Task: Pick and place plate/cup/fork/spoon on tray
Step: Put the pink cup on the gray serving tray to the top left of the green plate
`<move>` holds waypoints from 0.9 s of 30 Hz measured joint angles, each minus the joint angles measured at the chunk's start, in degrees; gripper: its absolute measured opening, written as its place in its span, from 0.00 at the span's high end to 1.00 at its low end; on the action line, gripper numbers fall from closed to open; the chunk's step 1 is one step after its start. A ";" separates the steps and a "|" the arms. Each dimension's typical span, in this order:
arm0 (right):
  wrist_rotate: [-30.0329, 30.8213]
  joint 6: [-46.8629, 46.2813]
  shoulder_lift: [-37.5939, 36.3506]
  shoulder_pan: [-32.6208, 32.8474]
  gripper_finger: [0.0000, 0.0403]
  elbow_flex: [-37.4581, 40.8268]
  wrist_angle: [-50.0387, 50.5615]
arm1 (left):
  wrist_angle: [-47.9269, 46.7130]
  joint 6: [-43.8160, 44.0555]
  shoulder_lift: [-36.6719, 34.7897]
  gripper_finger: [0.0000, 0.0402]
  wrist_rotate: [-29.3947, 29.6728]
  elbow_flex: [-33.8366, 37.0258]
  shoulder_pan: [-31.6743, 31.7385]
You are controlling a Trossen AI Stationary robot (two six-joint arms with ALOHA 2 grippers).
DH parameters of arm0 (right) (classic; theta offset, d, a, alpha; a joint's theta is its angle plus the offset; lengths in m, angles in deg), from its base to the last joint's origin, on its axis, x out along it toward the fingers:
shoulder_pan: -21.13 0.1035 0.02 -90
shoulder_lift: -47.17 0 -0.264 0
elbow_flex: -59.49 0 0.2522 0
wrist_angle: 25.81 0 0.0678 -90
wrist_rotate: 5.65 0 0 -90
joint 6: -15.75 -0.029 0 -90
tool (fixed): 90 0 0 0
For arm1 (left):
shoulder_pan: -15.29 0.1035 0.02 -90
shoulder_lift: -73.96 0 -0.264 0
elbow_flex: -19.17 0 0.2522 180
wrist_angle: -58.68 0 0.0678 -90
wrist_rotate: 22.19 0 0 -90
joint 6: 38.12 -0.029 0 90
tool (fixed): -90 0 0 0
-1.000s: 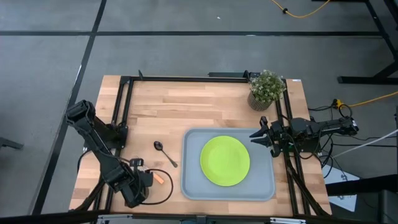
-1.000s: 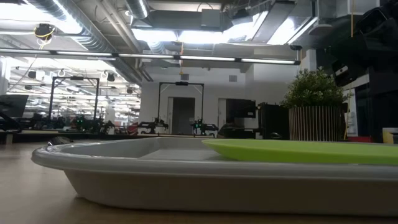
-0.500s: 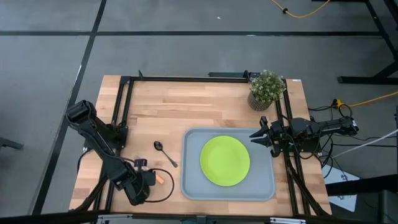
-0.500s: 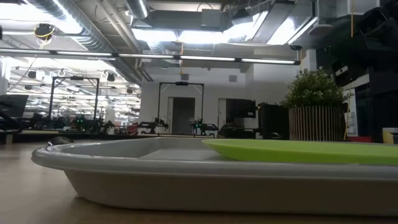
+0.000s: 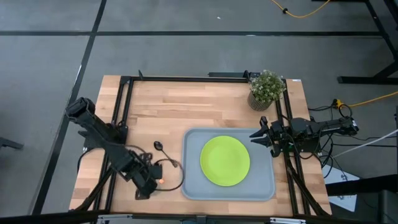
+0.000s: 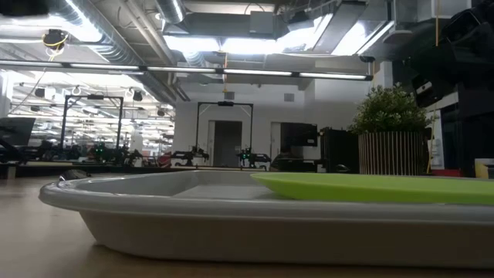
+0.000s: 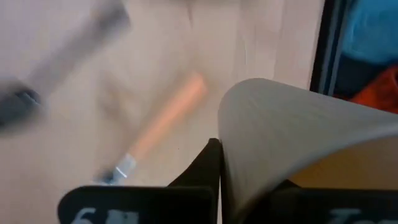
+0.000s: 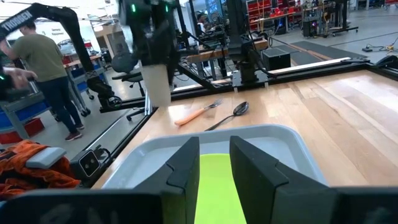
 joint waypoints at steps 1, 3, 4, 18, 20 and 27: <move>0.00 0.00 0.00 0.00 0.77 0.00 0.00 | -1.60 -2.29 0.00 0.99 2.34 -2.46 1.02; 0.00 0.00 0.00 0.00 0.77 0.00 0.00 | -5.01 -6.61 -0.02 0.99 7.10 -7.31 3.16; -0.04 0.00 0.00 0.00 0.77 0.00 0.00 | -6.04 -8.10 -0.06 0.99 9.73 -9.30 4.43; -5.14 -10.37 -0.01 0.02 0.77 0.00 -0.85 | -6.97 -34.69 1.85 1.00 4.72 -11.73 28.11; -5.54 -10.40 0.00 0.02 0.77 0.00 -0.93 | -6.84 -37.58 2.46 1.00 2.91 -11.19 30.11; -5.67 -6.05 0.11 0.02 0.77 0.00 -1.00 | -2.61 -39.02 6.99 1.00 1.95 -10.75 35.36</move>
